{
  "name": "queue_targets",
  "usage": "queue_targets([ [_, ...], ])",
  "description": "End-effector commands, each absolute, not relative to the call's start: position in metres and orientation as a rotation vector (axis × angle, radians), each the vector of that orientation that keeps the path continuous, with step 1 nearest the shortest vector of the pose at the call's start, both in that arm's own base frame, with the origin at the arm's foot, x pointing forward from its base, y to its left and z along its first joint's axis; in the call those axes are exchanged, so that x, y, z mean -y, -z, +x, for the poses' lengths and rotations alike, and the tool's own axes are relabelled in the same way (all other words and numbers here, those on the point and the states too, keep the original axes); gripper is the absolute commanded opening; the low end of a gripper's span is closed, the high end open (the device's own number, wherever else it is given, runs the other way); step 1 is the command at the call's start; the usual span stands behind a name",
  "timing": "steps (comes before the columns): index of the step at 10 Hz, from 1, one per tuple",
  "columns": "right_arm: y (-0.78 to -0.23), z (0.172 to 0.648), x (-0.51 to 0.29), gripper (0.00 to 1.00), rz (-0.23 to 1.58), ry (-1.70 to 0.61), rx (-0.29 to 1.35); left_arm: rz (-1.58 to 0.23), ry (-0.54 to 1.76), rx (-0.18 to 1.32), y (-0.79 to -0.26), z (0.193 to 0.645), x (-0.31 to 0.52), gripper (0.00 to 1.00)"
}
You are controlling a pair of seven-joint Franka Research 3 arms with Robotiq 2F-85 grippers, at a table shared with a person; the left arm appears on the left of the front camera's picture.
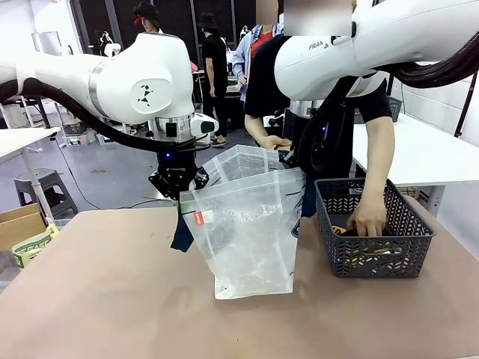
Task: Transfer purchased items from the store into the shopping bag.
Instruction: Open the Reusable shopping bag in the center of the table, then move the Reusable shopping bag to the right side of the table.
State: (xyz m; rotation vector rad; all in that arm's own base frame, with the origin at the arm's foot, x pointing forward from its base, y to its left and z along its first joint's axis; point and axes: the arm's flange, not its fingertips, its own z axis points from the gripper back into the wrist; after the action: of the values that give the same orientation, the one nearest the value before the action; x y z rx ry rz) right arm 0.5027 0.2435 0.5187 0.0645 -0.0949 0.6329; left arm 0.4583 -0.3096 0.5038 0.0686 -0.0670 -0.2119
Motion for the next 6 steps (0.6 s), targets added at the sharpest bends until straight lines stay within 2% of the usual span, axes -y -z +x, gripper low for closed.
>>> queue_targets([
  [1,-0.5181,0.5028,-0.2403,0.00,0.063,-0.627,0.088,0.070,0.201,0.069,-0.5060,0.4585,0.3069,0.00],
  [6,-0.5181,0.5028,-0.2403,0.00,0.063,-0.627,0.088,0.070,0.201,0.069,-0.5060,0.4585,0.3069,0.00],
])
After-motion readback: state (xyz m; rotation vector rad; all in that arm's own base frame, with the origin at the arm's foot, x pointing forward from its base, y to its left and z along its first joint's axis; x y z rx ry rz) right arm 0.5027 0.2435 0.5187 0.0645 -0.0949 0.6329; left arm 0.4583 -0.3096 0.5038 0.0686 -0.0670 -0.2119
